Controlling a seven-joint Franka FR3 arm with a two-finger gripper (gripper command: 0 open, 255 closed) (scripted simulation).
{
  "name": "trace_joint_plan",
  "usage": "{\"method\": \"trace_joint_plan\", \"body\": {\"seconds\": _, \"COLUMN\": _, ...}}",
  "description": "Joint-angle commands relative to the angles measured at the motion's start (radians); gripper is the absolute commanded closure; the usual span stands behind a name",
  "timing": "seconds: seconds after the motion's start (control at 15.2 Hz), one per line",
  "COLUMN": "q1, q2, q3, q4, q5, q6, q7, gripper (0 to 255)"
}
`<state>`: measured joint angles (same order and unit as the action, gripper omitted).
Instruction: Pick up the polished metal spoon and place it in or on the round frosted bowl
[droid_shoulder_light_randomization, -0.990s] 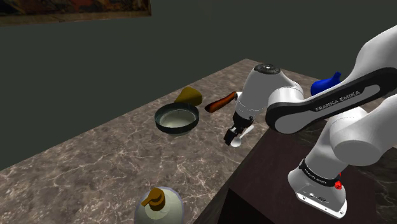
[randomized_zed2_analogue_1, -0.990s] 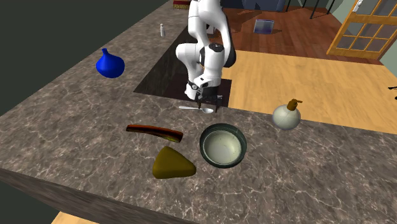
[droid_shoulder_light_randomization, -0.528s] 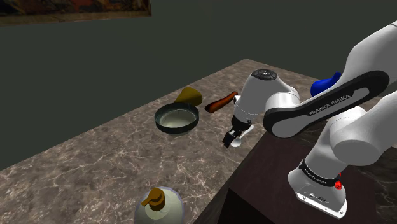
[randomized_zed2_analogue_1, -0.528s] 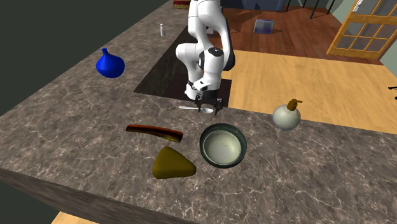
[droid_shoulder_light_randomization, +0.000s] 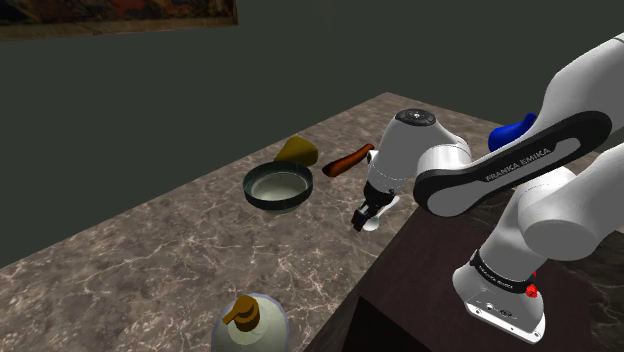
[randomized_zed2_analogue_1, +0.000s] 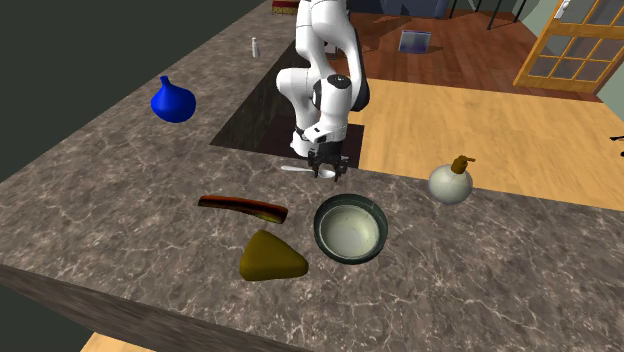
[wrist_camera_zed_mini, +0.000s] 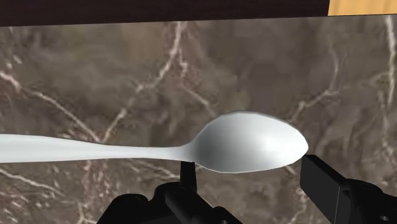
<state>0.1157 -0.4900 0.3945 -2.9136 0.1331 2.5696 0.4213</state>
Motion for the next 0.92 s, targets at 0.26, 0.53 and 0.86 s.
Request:
{"method": "trace_joint_plan", "body": {"seconds": 0.26, "q1": 0.0, "q2": 0.0, "q3": 0.0, "q4": 0.0, "q5": 0.0, "q6": 0.0, "q7": 0.0, "gripper": 255}}
{"method": "trace_joint_plan", "body": {"seconds": 0.53, "q1": 0.012, "q2": -0.06, "q3": -0.019, "q4": 0.022, "q5": 0.006, "q6": -0.081, "q7": -0.013, "gripper": 255}}
{"method": "trace_joint_plan", "body": {"seconds": 0.86, "q1": 0.02, "q2": -0.123, "q3": -0.039, "q4": 0.055, "q5": 0.008, "q6": -0.178, "q7": -0.025, "gripper": 255}}
